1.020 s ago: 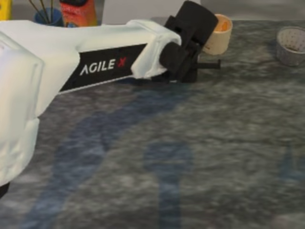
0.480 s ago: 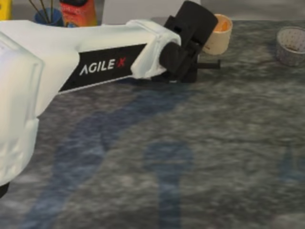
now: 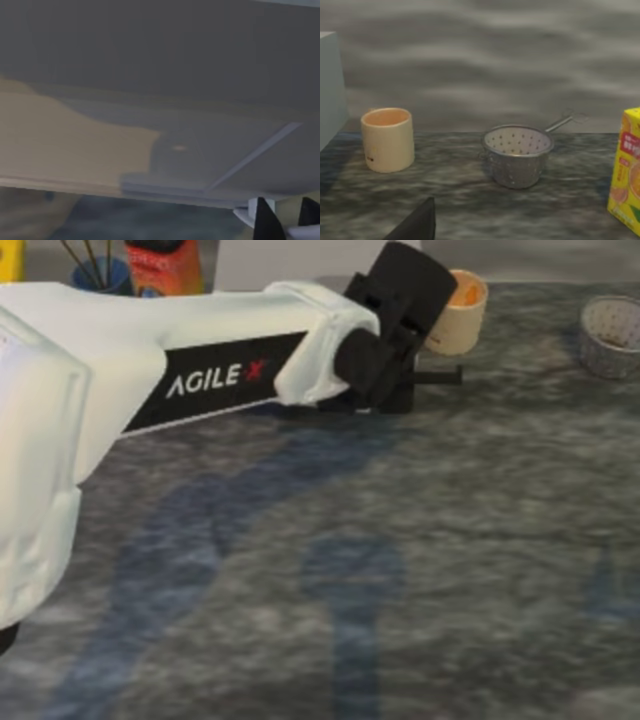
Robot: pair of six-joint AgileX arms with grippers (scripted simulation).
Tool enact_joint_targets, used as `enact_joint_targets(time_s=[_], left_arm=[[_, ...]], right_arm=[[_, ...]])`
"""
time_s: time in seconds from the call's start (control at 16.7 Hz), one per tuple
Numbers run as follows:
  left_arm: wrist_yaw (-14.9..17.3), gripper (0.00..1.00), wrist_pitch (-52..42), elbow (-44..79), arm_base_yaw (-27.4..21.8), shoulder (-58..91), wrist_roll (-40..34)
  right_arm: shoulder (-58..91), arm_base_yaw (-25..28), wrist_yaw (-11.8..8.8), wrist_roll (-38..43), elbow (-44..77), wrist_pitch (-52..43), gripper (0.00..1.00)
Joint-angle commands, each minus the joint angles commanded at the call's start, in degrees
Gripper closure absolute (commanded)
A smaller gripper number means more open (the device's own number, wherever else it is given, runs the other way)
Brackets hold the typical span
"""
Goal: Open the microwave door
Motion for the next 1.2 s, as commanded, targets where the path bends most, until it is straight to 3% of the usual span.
enact_joint_targets(time_s=[1.2], left_arm=[[2.0,1.0,2.7,-4.2,0.3,-2.5,2.9]], right_arm=[[0.0,0.0,0.0,0.0,0.0,0.0,0.0]])
